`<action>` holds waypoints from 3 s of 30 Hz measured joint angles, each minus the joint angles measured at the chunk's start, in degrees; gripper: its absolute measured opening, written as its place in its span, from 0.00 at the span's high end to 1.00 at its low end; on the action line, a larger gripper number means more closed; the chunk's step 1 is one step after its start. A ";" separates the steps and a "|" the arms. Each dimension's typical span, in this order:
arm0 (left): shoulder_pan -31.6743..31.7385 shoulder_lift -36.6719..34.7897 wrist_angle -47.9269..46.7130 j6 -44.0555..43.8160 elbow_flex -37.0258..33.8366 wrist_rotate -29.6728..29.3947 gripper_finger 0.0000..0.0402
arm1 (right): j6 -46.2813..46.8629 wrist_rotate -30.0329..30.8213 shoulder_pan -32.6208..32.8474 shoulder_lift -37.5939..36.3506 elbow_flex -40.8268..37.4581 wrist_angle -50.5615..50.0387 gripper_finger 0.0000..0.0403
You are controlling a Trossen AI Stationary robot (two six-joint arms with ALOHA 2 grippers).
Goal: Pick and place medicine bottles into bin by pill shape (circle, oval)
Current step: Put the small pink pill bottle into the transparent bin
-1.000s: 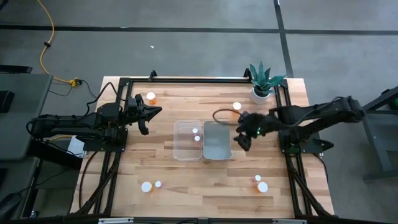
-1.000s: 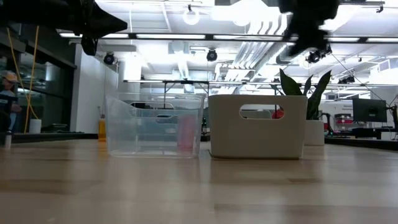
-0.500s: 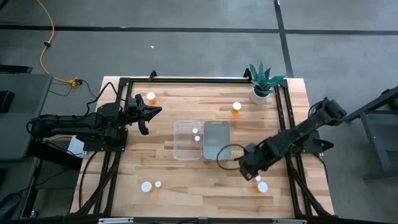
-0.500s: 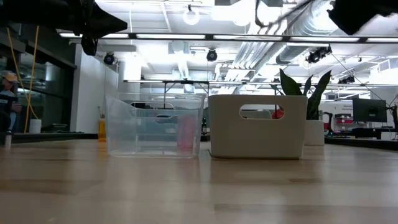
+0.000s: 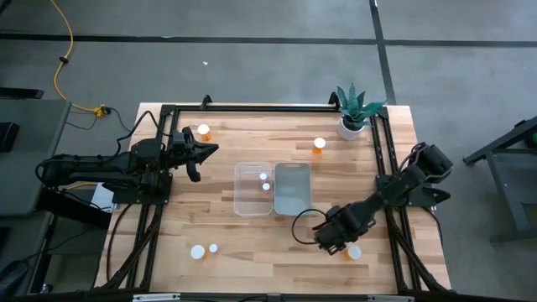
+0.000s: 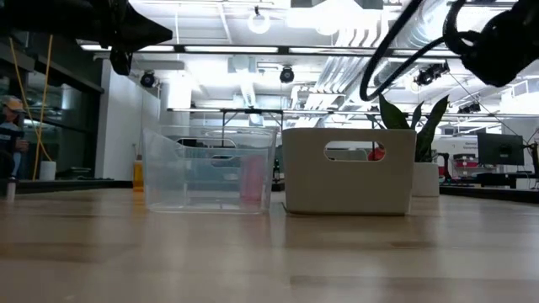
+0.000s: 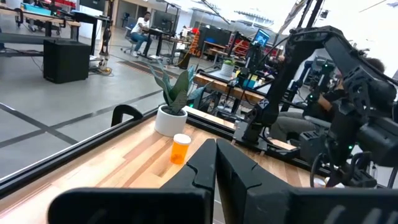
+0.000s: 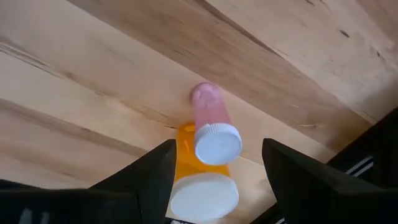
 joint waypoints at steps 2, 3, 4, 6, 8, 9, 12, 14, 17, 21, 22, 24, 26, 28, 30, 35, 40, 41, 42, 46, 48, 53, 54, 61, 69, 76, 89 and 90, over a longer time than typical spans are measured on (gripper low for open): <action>0.00 0.00 0.00 0.00 0.00 0.00 1.00 | -0.17 -0.21 0.00 0.72 0.00 0.39 0.42; 0.00 0.00 0.00 0.05 0.00 0.00 1.00 | -0.21 -0.41 0.00 1.03 0.00 0.54 0.42; 0.00 0.00 0.00 0.05 0.00 0.00 1.00 | -0.23 -0.78 0.00 1.17 0.00 0.56 0.42; 0.00 0.00 0.00 -0.02 0.00 0.00 1.00 | -0.72 -1.23 0.00 1.17 0.00 0.64 0.43; 0.00 0.00 0.00 -0.02 0.00 -0.01 1.00 | -1.28 -1.34 0.00 1.19 -0.26 0.98 0.43; 0.00 -0.02 0.00 -0.02 0.00 0.00 1.00 | -1.31 -1.69 -0.02 1.19 -0.76 1.54 0.45; 0.00 -0.02 0.00 -0.02 0.00 -0.02 1.00 | -1.29 -2.54 0.00 1.24 -2.39 2.38 0.51; 0.00 -0.02 0.00 -0.02 0.00 -0.02 1.00 | -1.27 -2.72 -0.02 1.24 -2.71 2.48 0.56; 0.00 -0.02 0.00 -0.02 0.00 -0.01 1.00 | -1.29 -2.14 -0.02 1.24 -2.71 2.51 0.62; 0.00 -0.02 0.00 0.11 0.00 -0.02 1.00 | -1.29 -1.83 -0.02 1.24 -2.71 3.75 0.69; 0.00 -0.02 0.00 0.13 0.00 -0.02 1.00 | -1.29 -1.85 -0.02 1.24 -2.71 3.95 0.70; 0.00 -0.02 0.00 0.13 0.00 -0.02 1.00 | -1.30 -1.92 -0.03 1.23 -2.71 4.01 0.72; 0.00 -0.02 0.00 0.13 0.00 -0.02 1.00 | -1.95 -1.82 -0.02 0.87 -2.73 4.04 0.73; 0.00 -0.02 0.00 0.11 0.00 -0.02 1.00 | -3.77 -1.38 -0.12 -0.07 -2.45 3.43 0.74; 0.00 -0.02 0.00 0.12 0.00 -0.02 1.00 | -6.36 0.77 -0.49 -1.74 -1.18 1.38 0.75; 0.01 -0.02 0.02 0.12 0.00 -0.04 1.00 | -18.96 12.75 -3.12 -7.79 4.81 -2.79 0.75; 0.00 -0.02 0.02 0.00 0.00 -0.04 1.00 | -43.03 22.08 -8.76 -9.51 15.12 -0.84 0.75; 0.00 -0.02 0.04 -0.15 0.00 -0.03 1.00 | -47.56 22.75 -10.44 -8.78 17.34 -1.07 0.75; 0.01 -0.02 0.04 -0.61 0.00 -0.04 1.00 | -51.78 23.55 -12.06 -7.75 19.69 -1.10 0.75; 0.00 -0.02 0.04 -1.40 0.00 -0.04 1.00 | -67.41 26.92 -18.74 -2.78 27.43 -0.73 0.75; 0.00 -0.02 0.04 -1.39 0.00 -0.02 1.00 | -73.40 26.37 -21.79 0.34 30.97 0.22 0.75; 0.01 -0.02 0.02 -1.37 0.00 -0.02 1.00 | -83.32 20.01 -26.65 9.41 39.38 0.18 0.75; 0.00 -0.02 0.02 -1.36 0.00 -0.02 1.00 | -84.41 18.00 -27.20 11.36 40.96 -0.11 0.75; -0.09 0.02 -0.16 -2.56 0.00 0.09 1.00 | -89.11 10.83 -29.01 23.24 50.61 -3.77 0.75; -1.68 6.31 -2.19 -7.00 0.17 10.23 1.00 | -91.30 13.13 -30.71 25.17 55.63 -4.40 0.75; -6.70 15.89 -1.67 -2.34 4.63 7.80 1.00 | -91.27 15.13 -33.42 25.08 57.48 -4.46 0.75; -7.15 28.67 4.06 -2.70 7.06 4.04 1.00 | -93.42 13.82 -34.03 25.08 57.51 1.81 0.75; -7.15 29.22 4.79 -2.74 7.06 4.14 1.00 | -93.44 13.82 -34.03 25.08 57.51 1.89 0.75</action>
